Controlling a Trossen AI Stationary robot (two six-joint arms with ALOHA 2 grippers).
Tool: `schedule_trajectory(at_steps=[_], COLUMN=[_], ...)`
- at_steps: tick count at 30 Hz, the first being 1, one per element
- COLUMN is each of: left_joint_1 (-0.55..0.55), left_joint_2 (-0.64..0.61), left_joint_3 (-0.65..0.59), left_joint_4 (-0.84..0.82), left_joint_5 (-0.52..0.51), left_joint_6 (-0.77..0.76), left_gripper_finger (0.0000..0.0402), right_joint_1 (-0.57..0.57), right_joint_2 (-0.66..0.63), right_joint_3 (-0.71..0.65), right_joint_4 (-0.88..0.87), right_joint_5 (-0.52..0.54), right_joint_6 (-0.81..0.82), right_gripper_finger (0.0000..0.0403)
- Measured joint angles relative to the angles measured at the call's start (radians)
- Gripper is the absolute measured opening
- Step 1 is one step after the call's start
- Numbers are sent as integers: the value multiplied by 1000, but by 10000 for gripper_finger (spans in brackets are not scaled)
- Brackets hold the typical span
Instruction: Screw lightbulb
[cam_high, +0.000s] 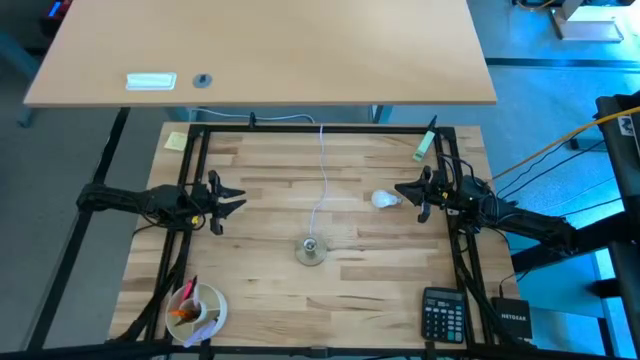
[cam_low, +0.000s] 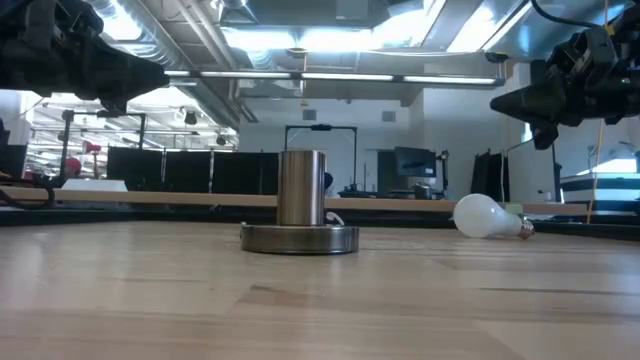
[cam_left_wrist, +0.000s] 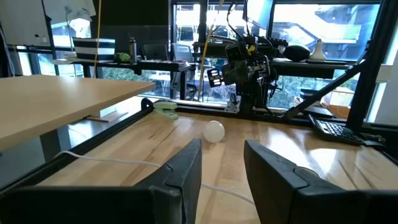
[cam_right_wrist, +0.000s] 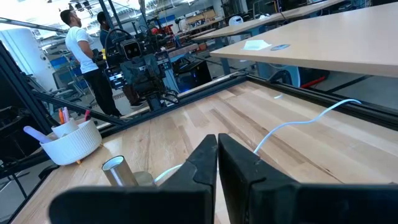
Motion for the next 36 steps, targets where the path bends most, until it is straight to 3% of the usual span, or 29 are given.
schedule_trajectory(at_steps=[9,20,28,32,36], left_joint_1=[0,0,27,32,32], left_joint_2=[0,0,7,75,244], left_joint_3=[0,0,10,58,149], left_joint_4=[5,232,347,347,344], left_joint_5=[0,0,-27,-27,-27], left_joint_6=[124,-20,-23,6,48], left_gripper_finger=[111,111,111,111,111], right_joint_1=[0,0,0,0,0], right_joint_2=[0,0,0,0,0], right_joint_3=[0,0,0,0,0], right_joint_4=[0,0,0,0,1], right_joint_5=[0,0,0,0,0], right_joint_6=[0,0,0,0,0], right_gripper_finger=[19,19,19,19,19])
